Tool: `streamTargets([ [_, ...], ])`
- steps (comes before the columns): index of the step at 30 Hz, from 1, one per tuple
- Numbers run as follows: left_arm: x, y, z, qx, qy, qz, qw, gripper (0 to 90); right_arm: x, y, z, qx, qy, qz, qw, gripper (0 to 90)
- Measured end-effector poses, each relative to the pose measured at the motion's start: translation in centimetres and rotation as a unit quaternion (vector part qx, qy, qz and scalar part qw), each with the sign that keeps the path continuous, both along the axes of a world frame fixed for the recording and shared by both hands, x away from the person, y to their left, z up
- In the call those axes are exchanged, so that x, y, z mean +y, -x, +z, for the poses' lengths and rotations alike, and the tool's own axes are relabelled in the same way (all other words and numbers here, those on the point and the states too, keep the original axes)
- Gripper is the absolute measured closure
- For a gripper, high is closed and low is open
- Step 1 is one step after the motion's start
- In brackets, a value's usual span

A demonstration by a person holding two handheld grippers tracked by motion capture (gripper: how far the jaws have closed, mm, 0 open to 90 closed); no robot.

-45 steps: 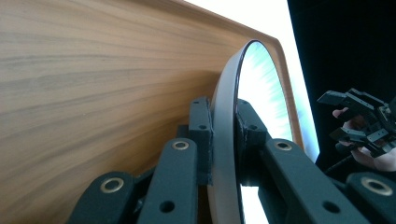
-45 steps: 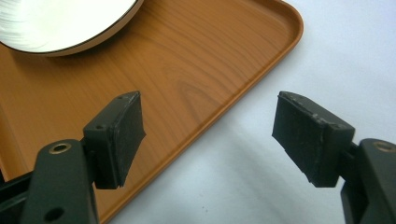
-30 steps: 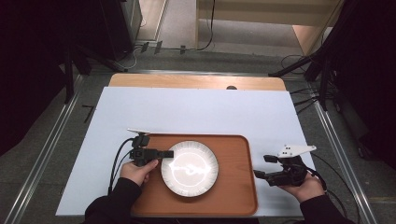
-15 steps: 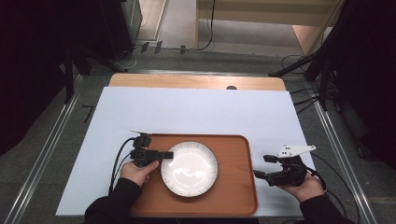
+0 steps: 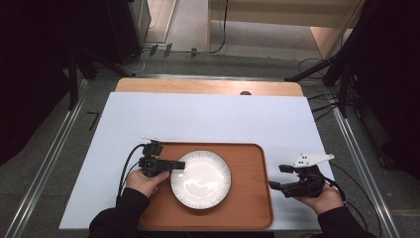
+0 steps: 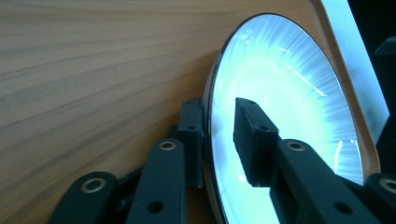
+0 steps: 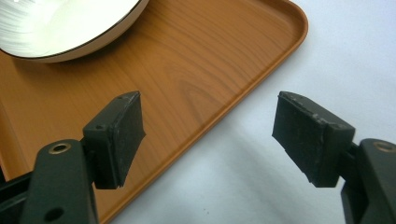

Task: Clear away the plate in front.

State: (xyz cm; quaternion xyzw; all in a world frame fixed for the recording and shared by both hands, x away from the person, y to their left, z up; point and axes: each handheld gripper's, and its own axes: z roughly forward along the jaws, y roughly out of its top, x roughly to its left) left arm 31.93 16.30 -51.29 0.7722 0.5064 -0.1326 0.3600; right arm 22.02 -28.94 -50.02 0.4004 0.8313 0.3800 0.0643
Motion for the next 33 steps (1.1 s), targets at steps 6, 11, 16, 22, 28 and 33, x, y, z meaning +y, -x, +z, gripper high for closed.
streamTargets([
  [6,-0.2,0.2,1.0,-0.008,-0.02,-0.025,0.9995,60.1,0.0,0.1,0.0,0.001,-0.001,-0.003,1.0,25.3],
  [11,0.0,0.5,2.1,-0.023,-0.023,-0.031,0.999,49.2,0.0,0.1,0.0,0.003,-0.001,-0.004,1.0,25.3],
  [16,0.5,0.7,2.6,-0.032,-0.035,-0.04,0.9981,42.6,0.0,0.2,0.0,0.003,0.0,-0.002,1.0,25.3],
  [22,1.6,0.9,3.5,-0.043,-0.048,-0.049,0.9967,38.3,0.0,0.1,-0.1,0.004,0.0,-0.003,1.0,25.2],
  [28,3.1,1.1,4.3,-0.047,-0.041,-0.052,0.9967,35.1,-0.1,0.1,-0.1,0.003,0.003,0.0,1.0,25.2],
  [33,4.2,1.5,4.7,-0.051,-0.044,-0.059,0.996,34.0,0.0,0.2,-0.1,0.004,0.004,-0.001,1.0,25.2],
])
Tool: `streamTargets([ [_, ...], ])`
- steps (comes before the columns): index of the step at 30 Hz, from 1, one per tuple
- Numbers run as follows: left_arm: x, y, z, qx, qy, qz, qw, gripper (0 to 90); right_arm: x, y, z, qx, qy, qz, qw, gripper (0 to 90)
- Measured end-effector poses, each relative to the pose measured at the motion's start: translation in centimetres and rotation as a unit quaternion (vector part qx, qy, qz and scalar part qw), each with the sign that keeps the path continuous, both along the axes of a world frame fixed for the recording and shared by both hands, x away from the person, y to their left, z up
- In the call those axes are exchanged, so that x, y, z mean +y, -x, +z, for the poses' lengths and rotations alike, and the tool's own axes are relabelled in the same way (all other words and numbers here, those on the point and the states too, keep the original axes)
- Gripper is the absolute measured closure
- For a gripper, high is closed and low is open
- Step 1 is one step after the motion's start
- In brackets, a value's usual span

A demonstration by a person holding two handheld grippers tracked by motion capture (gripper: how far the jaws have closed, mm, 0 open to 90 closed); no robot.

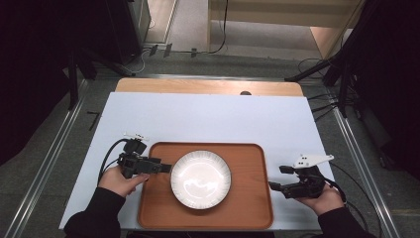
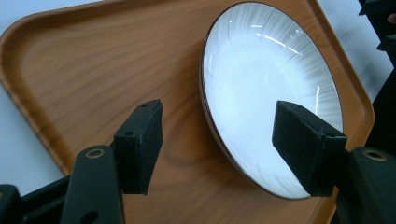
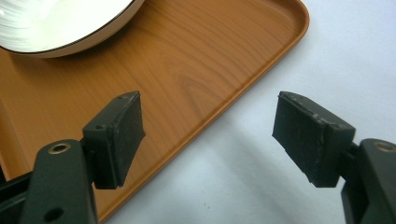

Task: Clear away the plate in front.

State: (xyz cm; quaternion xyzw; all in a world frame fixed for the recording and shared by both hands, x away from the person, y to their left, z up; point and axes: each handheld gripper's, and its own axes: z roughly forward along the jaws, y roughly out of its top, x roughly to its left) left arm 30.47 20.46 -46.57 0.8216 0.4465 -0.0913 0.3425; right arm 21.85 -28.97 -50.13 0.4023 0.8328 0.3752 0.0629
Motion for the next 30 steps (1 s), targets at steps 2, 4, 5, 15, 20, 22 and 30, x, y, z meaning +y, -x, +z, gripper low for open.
streamTargets([
  [2,0.3,0.2,0.0,-0.003,-0.002,-0.004,1.0,33.1,0.0,0.0,0.0,0.0,-0.001,-0.001,1.0,25.1],
  [4,0.6,0.4,0.1,-0.011,-0.009,-0.01,0.9998,32.5,0.0,0.0,0.0,0.0,-0.002,-0.002,1.0,24.7],
  [5,0.8,0.6,0.1,-0.016,-0.012,-0.01,0.9998,32.5,0.0,0.0,0.0,0.002,-0.004,-0.004,1.0,24.5],
  [15,2.9,1.5,0.5,-0.045,-0.032,-0.014,0.9984,30.2,-0.1,0.0,0.0,0.002,-0.007,-0.008,0.9999,24.4],
  [20,4.0,2.1,0.5,-0.063,-0.043,-0.016,0.997,28.3,-0.1,0.0,0.0,0.002,-0.007,-0.009,0.9999,24.3],
  [22,4.4,2.3,0.6,-0.071,-0.047,-0.018,0.9962,28.2,-0.1,0.0,0.0,0.002,-0.007,-0.009,0.9999,24.3],
  [30,6.0,2.8,0.5,-0.095,-0.055,-0.012,0.9939,27.8,-0.1,0.0,0.0,0.0,-0.008,-0.01,0.9999,24.3],
])
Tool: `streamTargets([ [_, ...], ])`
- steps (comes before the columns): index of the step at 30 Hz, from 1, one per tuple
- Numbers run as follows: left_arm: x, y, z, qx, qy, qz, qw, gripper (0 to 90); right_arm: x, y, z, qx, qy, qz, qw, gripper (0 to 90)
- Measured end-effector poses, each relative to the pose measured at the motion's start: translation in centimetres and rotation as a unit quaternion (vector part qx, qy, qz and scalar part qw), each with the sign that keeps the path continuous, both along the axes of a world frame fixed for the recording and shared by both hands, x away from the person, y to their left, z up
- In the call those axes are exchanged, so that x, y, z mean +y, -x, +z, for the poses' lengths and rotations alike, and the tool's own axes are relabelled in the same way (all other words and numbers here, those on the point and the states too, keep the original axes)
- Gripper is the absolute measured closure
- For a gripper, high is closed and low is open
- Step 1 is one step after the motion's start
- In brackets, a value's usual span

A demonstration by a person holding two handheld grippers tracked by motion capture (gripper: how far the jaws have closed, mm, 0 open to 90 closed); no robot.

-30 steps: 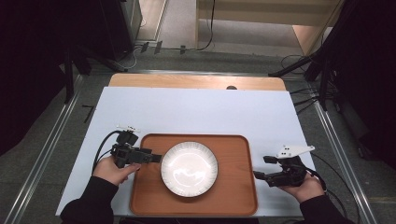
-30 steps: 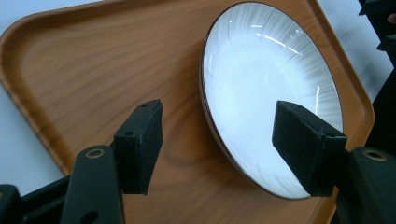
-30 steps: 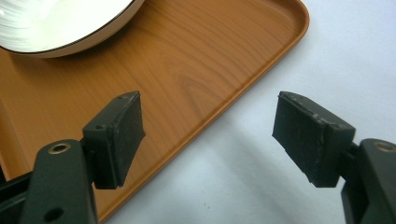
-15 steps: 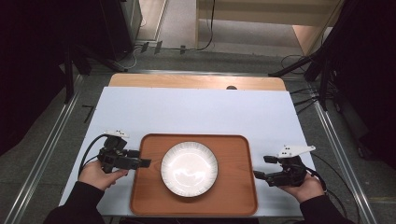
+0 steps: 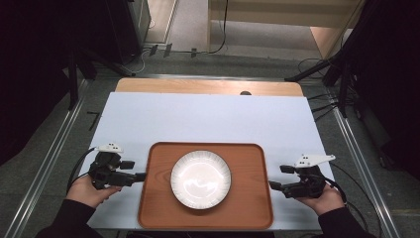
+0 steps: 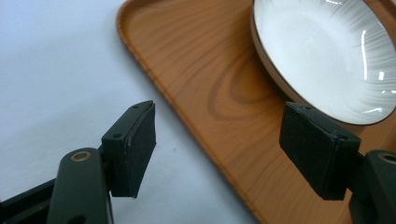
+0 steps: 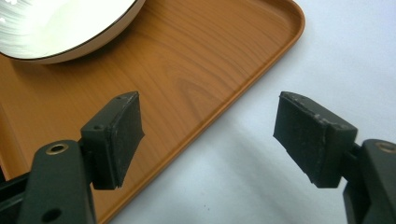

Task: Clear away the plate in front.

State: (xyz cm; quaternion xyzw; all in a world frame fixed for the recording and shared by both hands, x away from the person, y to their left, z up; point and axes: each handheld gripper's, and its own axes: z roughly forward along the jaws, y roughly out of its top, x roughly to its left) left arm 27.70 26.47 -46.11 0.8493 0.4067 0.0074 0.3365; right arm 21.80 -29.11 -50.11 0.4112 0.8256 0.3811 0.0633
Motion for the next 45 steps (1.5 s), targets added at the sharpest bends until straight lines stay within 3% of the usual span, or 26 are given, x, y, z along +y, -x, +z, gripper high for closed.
streamTargets([
  [10,2.2,0.3,-0.2,-0.022,-0.008,0.011,0.9997,27.3,-0.1,0.0,0.0,-0.001,-0.001,0.0,1.0,24.3],
  [15,3.1,0.4,-0.4,-0.044,-0.017,0.022,0.9986,27.3,-0.1,0.0,0.1,-0.001,-0.001,0.0,1.0,24.3],
  [18,3.5,0.4,-0.4,-0.05,-0.01,0.028,0.9983,27.4,-0.1,0.0,0.1,-0.001,-0.001,-0.001,1.0,24.3],
  [23,4.0,0.4,-0.6,-0.053,-0.02,0.036,0.9978,27.3,-0.1,0.0,0.1,-0.002,-0.001,0.0,1.0,24.3],
  [45,4.2,0.1,-0.7,-0.051,-0.016,0.05,0.9973,25.8,0.0,0.1,0.1,-0.003,0.001,0.002,1.0,24.4],
])
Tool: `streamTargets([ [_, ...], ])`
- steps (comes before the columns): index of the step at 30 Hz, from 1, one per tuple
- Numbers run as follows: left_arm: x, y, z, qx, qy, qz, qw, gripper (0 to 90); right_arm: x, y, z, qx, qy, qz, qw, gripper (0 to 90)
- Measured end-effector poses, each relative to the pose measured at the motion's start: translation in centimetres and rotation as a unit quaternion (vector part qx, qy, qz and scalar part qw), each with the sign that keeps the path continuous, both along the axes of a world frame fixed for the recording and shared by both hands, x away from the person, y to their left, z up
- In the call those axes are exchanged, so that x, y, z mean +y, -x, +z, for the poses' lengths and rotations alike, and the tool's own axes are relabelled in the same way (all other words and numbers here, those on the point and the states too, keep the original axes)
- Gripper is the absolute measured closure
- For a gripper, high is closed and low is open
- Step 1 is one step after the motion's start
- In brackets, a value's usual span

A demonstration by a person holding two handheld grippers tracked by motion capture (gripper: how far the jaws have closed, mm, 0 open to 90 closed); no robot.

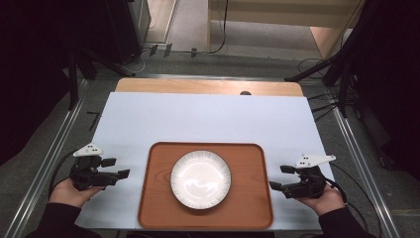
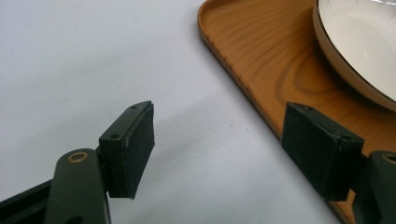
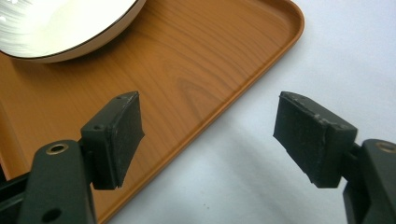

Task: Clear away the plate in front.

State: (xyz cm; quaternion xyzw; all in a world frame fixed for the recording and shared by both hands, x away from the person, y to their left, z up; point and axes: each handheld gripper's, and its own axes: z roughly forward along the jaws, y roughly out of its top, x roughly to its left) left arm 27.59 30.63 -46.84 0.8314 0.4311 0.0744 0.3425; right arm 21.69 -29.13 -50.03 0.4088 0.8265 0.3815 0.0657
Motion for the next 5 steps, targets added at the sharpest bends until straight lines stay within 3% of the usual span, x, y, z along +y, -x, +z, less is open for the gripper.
streamTargets([
  [5,-0.06,-0.05,-0.1,-0.002,0.001,0.001,1.0,24.3,-0.02,-0.01,-0.01,0.0,0.001,0.001,1.0,24.4],
])
